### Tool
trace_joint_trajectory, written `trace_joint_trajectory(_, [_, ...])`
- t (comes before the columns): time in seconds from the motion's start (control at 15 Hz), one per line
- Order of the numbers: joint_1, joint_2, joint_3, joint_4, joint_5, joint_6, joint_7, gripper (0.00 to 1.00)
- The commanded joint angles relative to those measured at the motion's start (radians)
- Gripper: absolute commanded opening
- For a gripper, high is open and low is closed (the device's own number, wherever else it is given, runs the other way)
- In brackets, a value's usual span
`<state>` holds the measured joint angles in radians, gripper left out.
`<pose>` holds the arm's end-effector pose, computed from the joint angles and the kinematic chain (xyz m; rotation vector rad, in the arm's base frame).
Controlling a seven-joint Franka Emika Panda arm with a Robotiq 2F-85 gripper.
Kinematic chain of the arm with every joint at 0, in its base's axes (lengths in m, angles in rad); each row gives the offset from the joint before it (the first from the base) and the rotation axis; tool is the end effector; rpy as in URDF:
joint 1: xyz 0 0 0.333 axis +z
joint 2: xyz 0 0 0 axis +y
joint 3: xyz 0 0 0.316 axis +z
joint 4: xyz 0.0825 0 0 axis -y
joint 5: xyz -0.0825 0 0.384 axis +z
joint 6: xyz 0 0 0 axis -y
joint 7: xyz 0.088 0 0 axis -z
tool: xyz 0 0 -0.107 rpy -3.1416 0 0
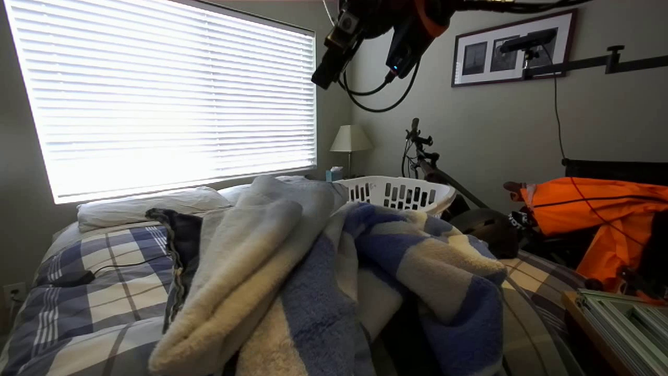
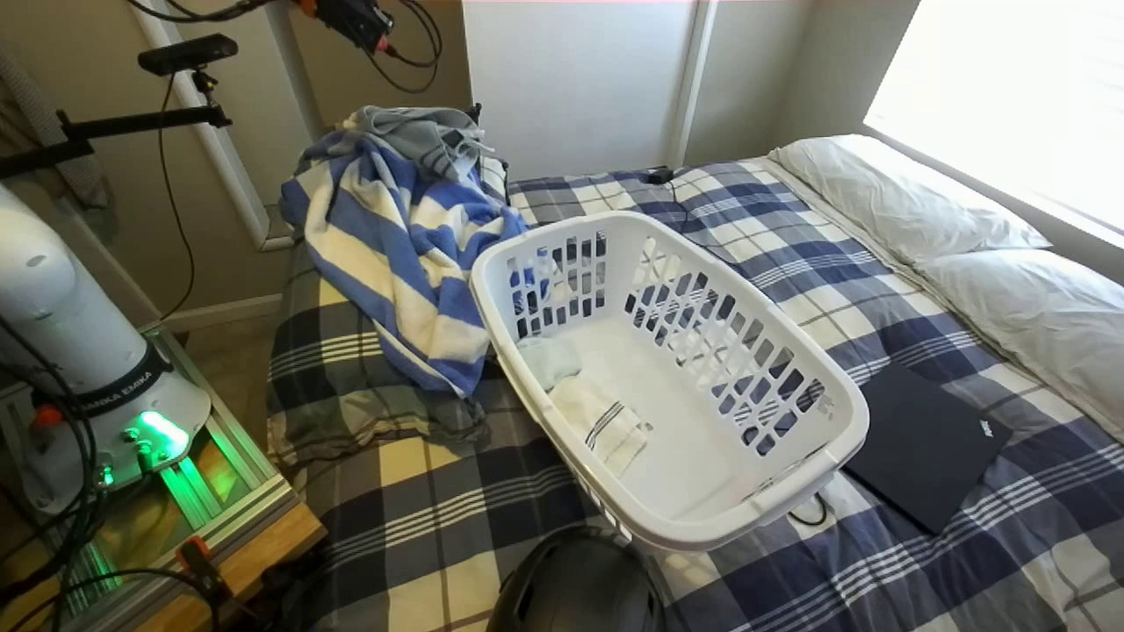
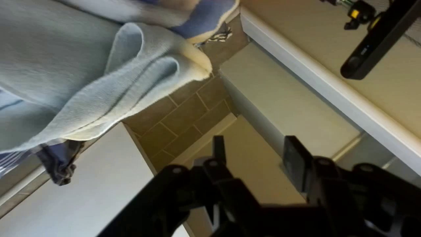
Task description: Remove a towel from the basket
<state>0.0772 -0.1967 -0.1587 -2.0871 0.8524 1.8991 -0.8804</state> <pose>0.5091 0.0088 0.5345 -2.2798 -0.5965 -0.4845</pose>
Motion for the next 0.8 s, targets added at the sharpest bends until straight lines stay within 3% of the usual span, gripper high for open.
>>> trace_joint_trajectory(0.0, [-0.067, -0.005, 0.021, 0.084, -0.203, -0.077, -0.009, 0.81])
trace_joint_trajectory(0.2, [-0.094, -0.04, 0.01, 0.11, -0.38, -0.133, -0.022, 0.99])
trace_joint_trajectory(0.47, [-0.141, -0.113, -0.009, 0.078, -0.626, -0.147, -0.057, 1.0])
trace_joint_trajectory(0.73, [-0.197, -0.189, -0.036, -0.004, -0.814, -0.023, -0.023, 1.0])
